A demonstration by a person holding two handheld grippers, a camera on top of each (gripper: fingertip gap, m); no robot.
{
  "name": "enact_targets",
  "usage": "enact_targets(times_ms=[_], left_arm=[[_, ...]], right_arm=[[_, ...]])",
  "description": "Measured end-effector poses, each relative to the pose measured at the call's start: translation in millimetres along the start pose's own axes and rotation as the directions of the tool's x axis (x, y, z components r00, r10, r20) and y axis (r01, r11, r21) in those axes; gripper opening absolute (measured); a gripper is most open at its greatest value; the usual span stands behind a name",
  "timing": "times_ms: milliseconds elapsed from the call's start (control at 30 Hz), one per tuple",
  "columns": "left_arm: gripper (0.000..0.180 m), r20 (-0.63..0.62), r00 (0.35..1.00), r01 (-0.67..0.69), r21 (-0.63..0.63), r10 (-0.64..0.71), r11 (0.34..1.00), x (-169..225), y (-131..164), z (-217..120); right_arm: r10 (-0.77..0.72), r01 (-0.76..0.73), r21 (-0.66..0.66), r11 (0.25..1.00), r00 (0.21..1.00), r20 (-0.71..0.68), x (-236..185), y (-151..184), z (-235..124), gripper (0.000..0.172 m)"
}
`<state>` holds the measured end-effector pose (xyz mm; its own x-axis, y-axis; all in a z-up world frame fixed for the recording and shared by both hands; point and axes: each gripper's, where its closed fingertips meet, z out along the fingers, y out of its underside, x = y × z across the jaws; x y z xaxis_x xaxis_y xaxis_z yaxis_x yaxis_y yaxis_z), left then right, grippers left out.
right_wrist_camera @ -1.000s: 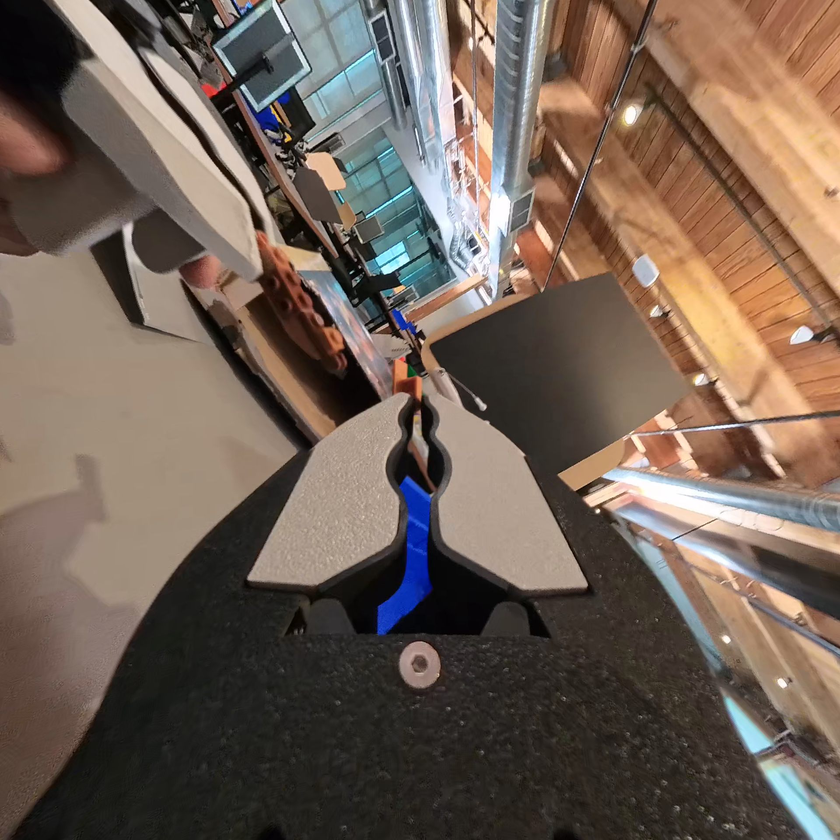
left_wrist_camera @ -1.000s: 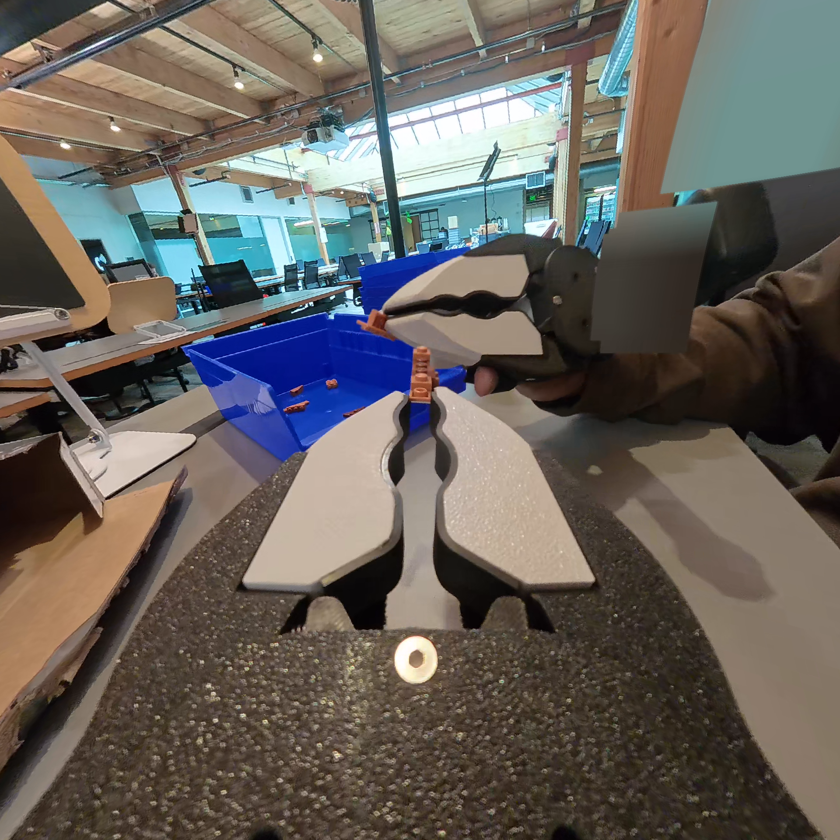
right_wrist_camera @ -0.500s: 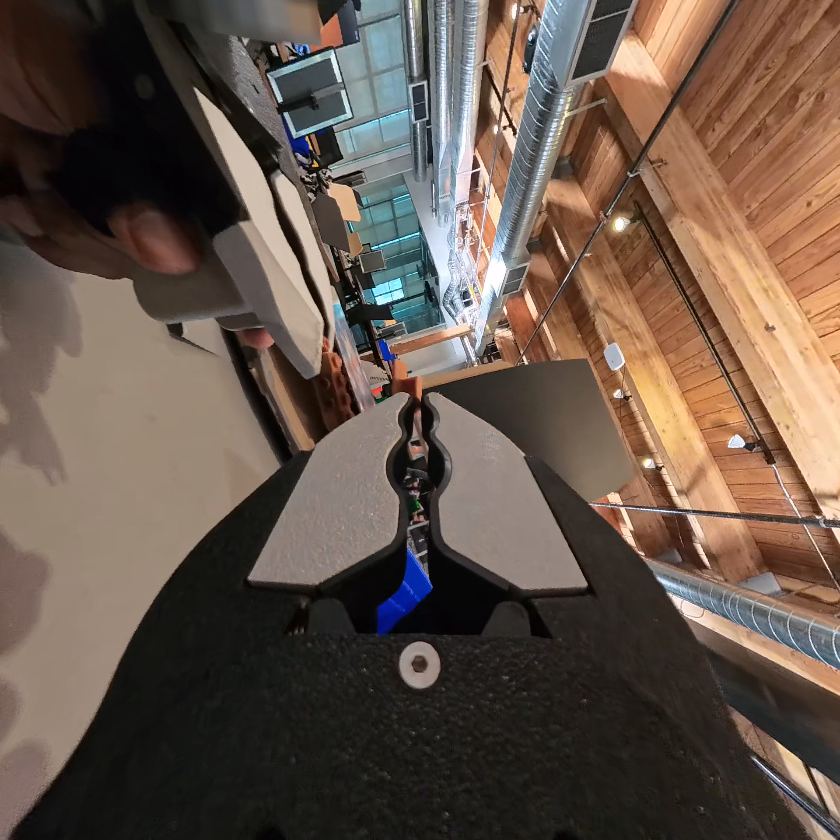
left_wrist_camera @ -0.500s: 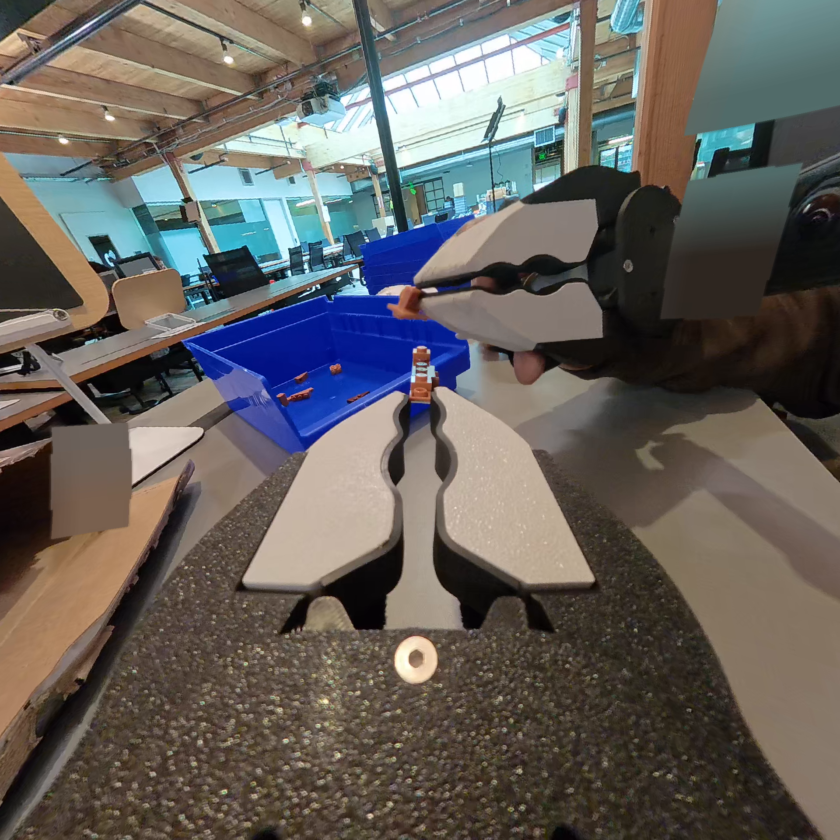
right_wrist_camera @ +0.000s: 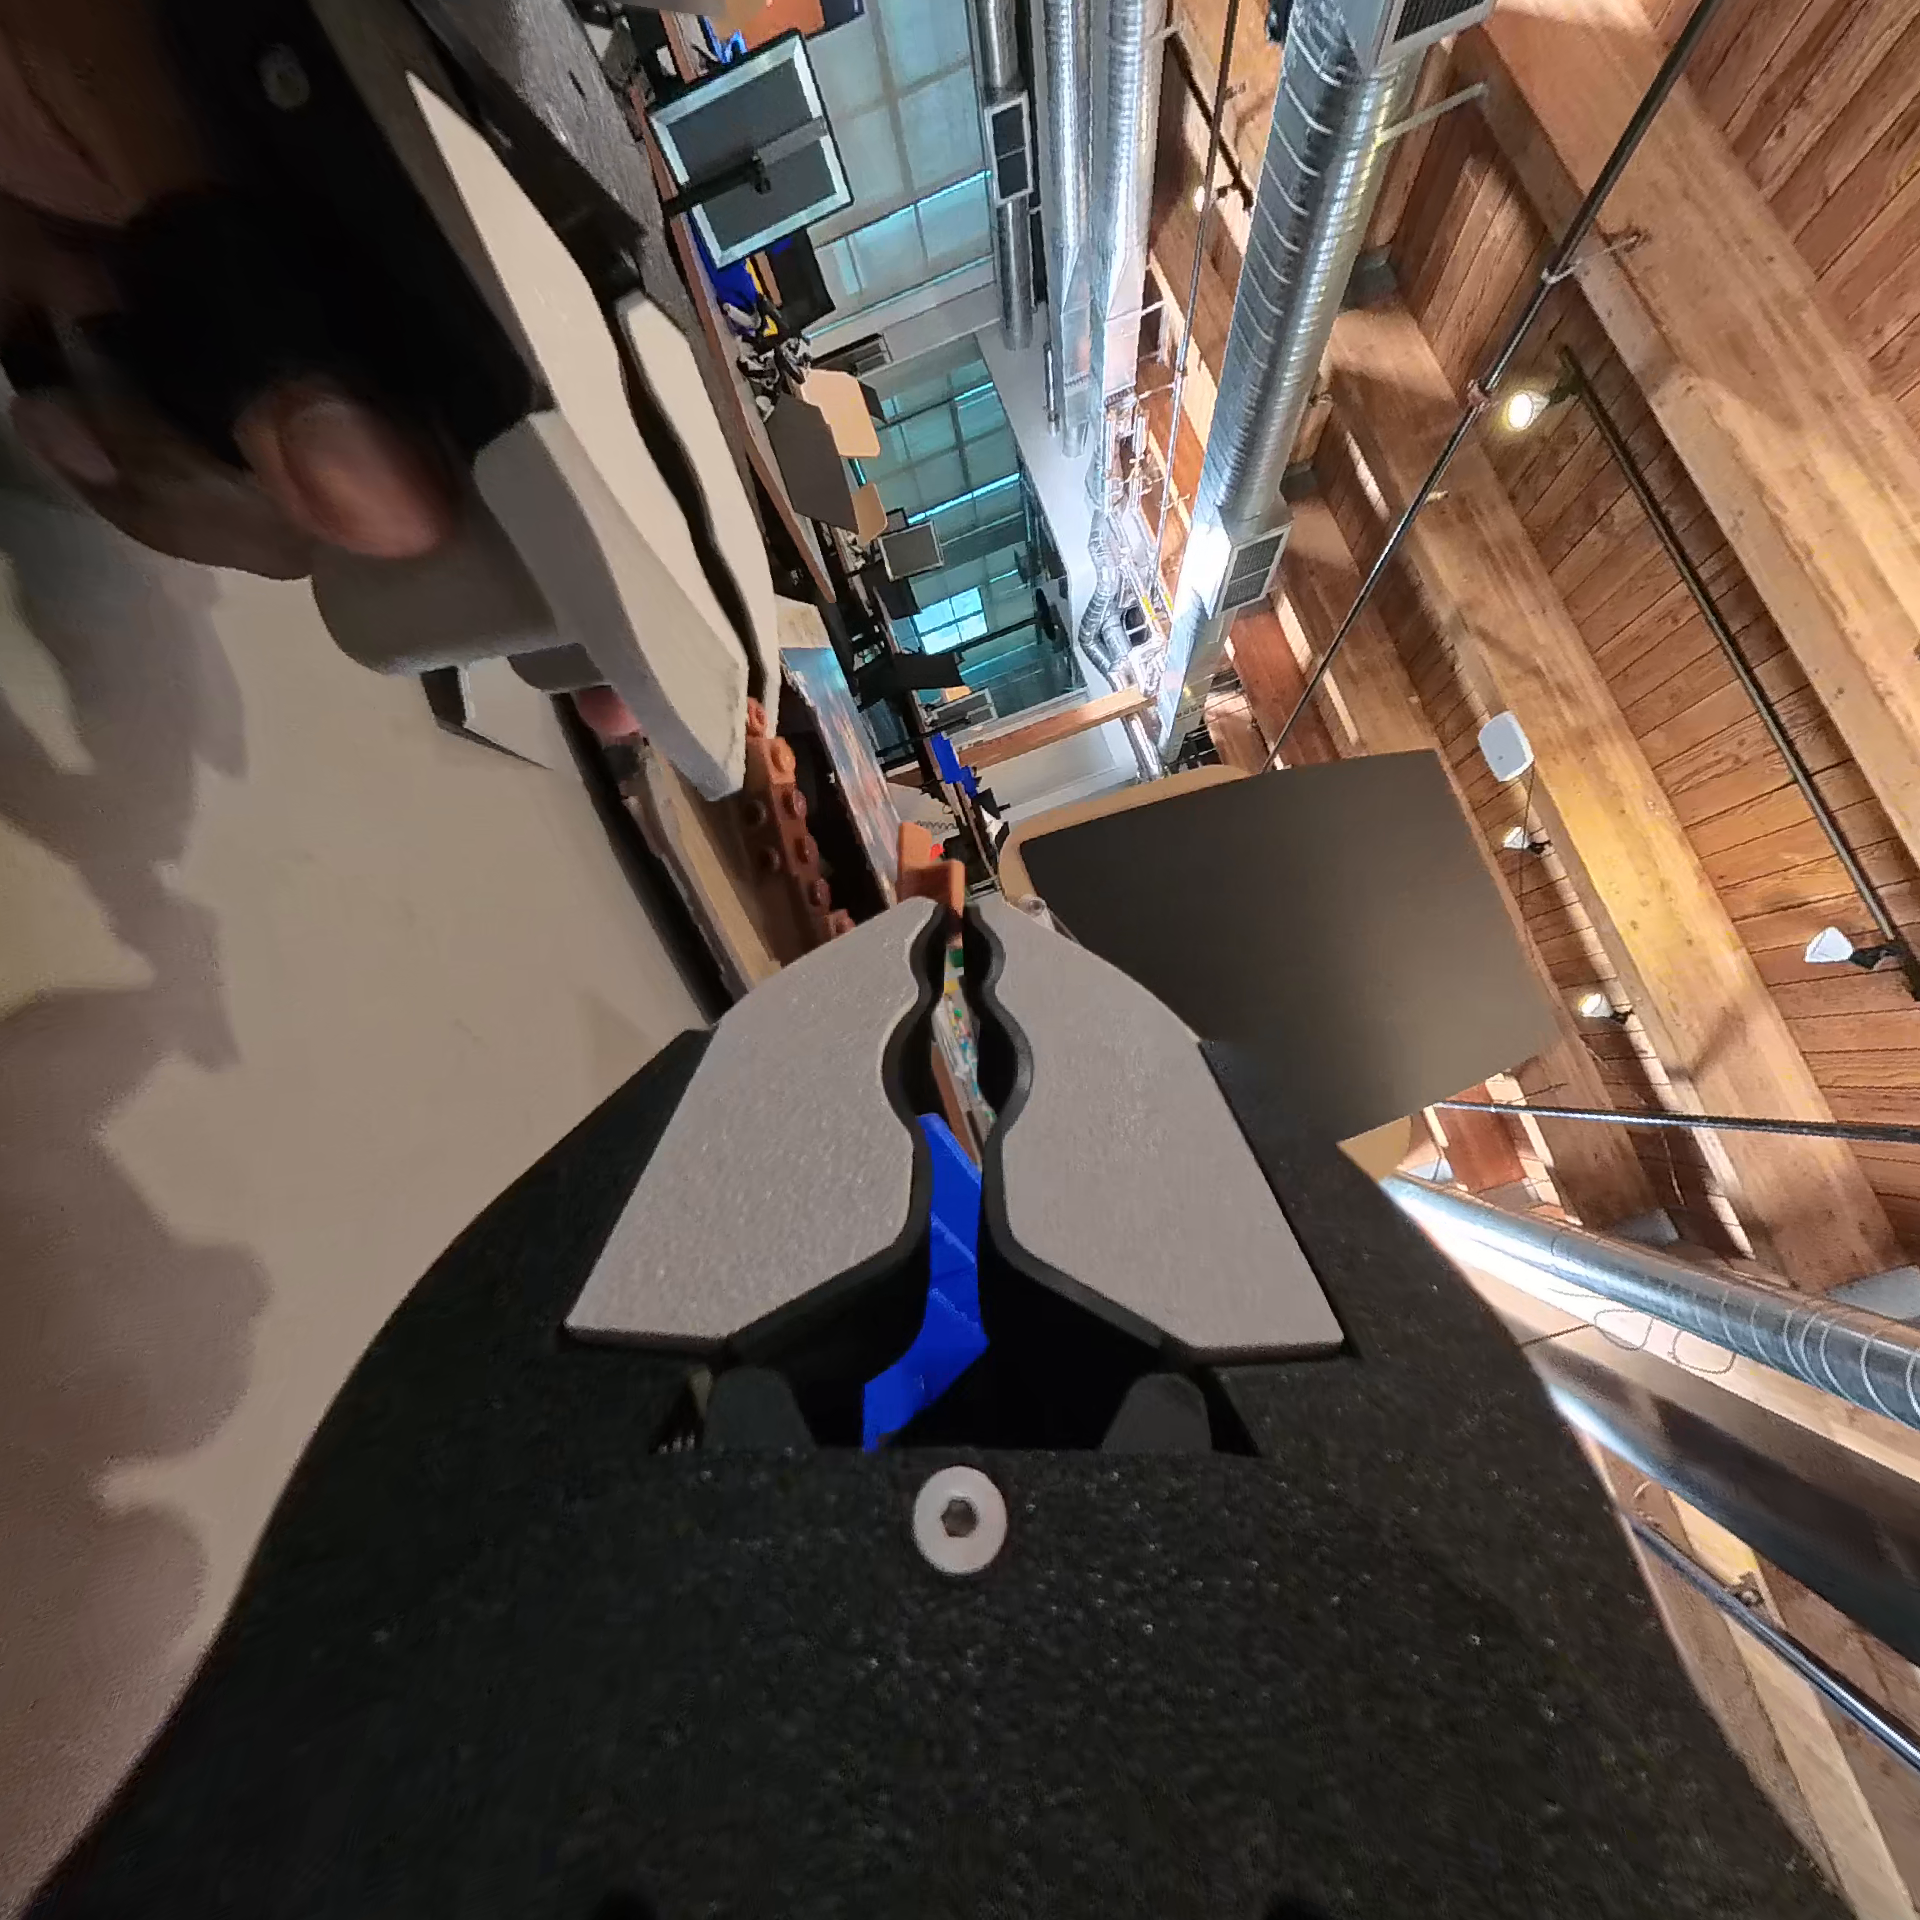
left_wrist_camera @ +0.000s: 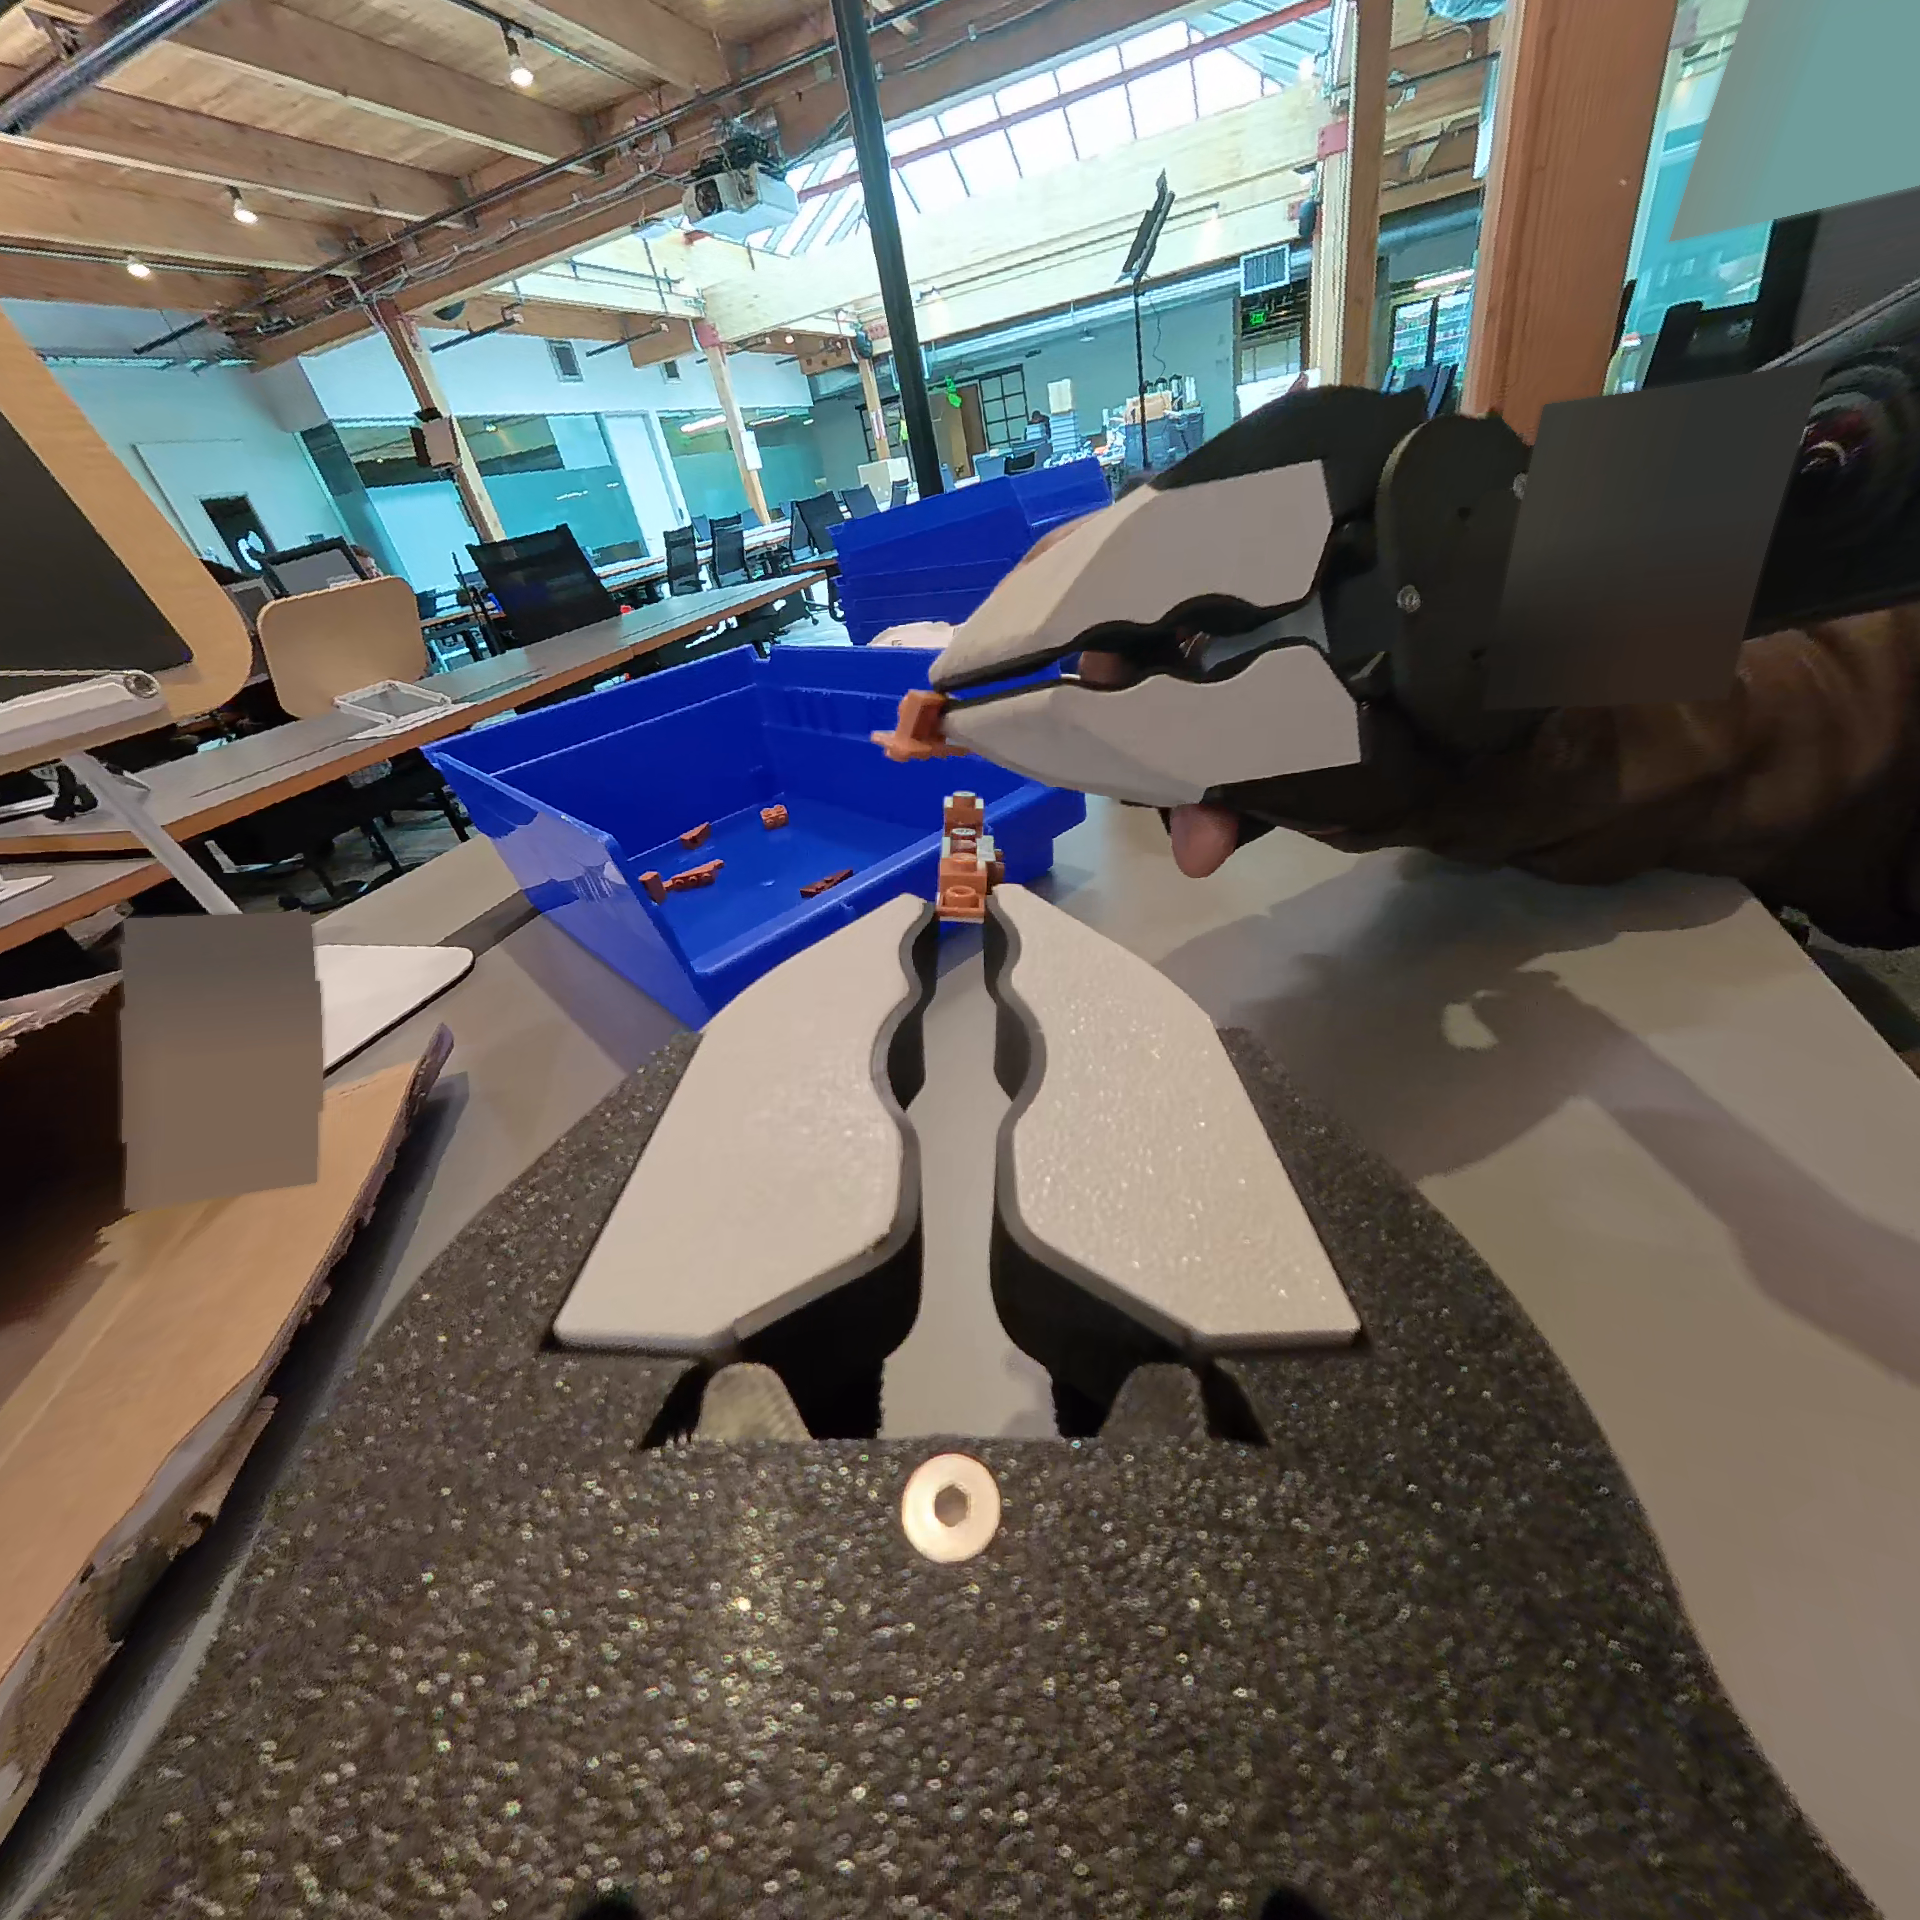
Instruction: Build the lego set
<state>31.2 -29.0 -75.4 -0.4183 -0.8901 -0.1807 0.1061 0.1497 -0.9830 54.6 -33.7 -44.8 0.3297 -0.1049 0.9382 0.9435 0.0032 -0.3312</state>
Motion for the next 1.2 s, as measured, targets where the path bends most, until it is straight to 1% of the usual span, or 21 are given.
enact_targets(times_ms=[433, 633, 767, 867, 1200], left_arm=[[0.008, 0.008, 1.0, 0.002, -0.007, -0.002, 1.0, -1.0, 1.6, 1.3], [0.008, 0.001, 1.0, 0.007, -0.008, -0.007, 1.0, -0.5, 2.1, 1.8], [0.008, 0.018, 1.0, 0.017, -0.022, -0.017, 1.0, -5.3, 7.6, 3.5], [0.008, 0.03, 0.999, 0.017, -0.016, -0.017, 1.0, -8.7, 6.5, 2.6], [0.008, 0.03, 0.999, 0.025, 0.0, -0.024, 1.0, -9.0, 3.0, 0.7]], right_arm=[[0.006, -0.006, -0.011, 1.0, 1.0, 0.002, -3.7, 3.2, 3.1, 0.002], [-0.002, 0.002, -0.003, 1.0, 0.999, -0.033, 8.6, -2.2, -1.4, 0.002], [0.017, -0.017, 0.002, 1.0, 0.998, -0.053, 18.2, -2.3, -5.3, 0.002], [0.034, -0.034, 0.006, 0.999, 0.998, -0.057, 21.4, -2.9, -6.9, 0.002], [-0.002, 0.002, 0.006, 1.0, 0.999, -0.043, 12.5, -8.1, -5.1, 0.002]])
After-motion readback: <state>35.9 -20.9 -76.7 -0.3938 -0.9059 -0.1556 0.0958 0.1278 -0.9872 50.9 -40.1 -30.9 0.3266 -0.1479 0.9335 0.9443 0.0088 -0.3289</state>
